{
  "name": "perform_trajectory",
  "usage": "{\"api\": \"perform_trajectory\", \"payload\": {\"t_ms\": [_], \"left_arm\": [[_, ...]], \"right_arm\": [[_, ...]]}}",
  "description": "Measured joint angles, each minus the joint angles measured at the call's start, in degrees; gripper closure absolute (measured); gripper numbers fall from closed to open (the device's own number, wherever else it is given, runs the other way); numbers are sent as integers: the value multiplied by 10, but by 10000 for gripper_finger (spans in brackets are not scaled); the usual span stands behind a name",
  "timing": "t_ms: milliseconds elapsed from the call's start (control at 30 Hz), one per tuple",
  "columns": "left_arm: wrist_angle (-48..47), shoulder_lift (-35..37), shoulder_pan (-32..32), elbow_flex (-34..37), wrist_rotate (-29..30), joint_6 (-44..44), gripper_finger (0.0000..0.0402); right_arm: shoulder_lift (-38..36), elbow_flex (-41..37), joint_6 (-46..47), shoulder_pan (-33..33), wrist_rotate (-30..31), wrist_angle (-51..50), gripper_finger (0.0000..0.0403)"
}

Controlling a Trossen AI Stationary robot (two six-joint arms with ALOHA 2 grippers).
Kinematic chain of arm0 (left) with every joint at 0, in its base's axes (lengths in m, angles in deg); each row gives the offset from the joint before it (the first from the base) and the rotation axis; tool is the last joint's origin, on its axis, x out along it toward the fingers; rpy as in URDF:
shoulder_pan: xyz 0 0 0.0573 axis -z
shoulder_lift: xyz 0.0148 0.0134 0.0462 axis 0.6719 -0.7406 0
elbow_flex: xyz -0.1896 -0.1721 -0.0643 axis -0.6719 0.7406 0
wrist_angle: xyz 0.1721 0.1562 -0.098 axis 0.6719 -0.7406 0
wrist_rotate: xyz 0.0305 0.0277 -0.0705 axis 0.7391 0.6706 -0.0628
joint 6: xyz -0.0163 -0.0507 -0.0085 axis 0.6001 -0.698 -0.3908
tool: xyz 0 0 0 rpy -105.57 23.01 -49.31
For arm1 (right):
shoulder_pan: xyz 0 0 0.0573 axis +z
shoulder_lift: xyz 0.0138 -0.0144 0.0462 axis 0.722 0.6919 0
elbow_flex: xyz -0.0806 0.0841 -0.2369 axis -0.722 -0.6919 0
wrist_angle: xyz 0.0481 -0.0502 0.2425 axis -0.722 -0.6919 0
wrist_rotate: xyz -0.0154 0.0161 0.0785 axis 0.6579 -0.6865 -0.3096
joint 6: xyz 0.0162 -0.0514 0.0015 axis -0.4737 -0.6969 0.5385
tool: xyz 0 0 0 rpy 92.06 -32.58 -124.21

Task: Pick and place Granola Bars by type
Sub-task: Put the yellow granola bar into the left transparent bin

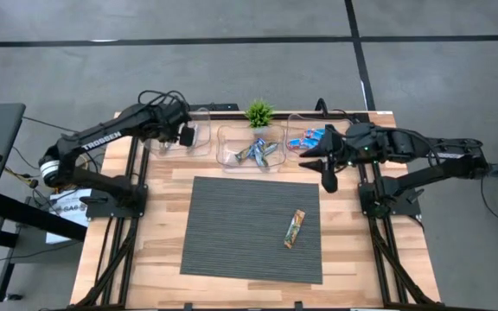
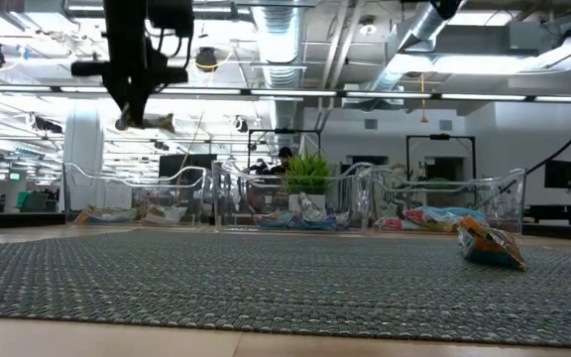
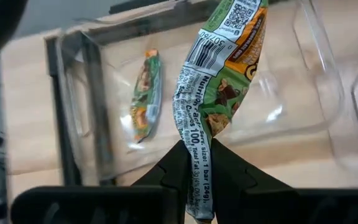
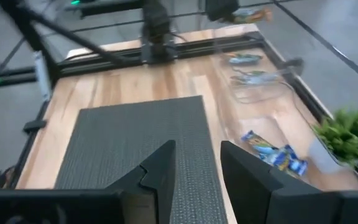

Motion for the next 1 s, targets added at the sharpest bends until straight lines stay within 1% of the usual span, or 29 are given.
{"api": "perform_trajectory", "payload": {"t_ms": [167, 300, 400, 533, 633, 733, 867, 1000], "left_arm": [[73, 0, -61, 36, -16, 16, 362], [86, -1, -94, 42, -17, 42, 355], [88, 0, -113, 42, -32, 75, 335], [109, 0, -132, 42, -66, 98, 297], [129, 0, -138, 42, -85, 109, 270], [142, 0, -138, 42, -98, 112, 252], [160, 0, -127, 42, -137, 122, 245], [191, 0, -99, 42, -175, 116, 244]], "right_arm": [[0, 0, 28, -19, 37, 0, 284], [0, 0, 39, -27, 39, 0, 284], [0, 0, 43, -27, 39, 0, 284], [0, 0, 44, -27, 39, 0, 284], [0, 0, 45, -27, 39, 0, 284], [0, 0, 45, -27, 39, 0, 284], [0, 0, 53, -27, 38, 0, 284], [0, 0, 53, -27, 38, -2, 284]]}}
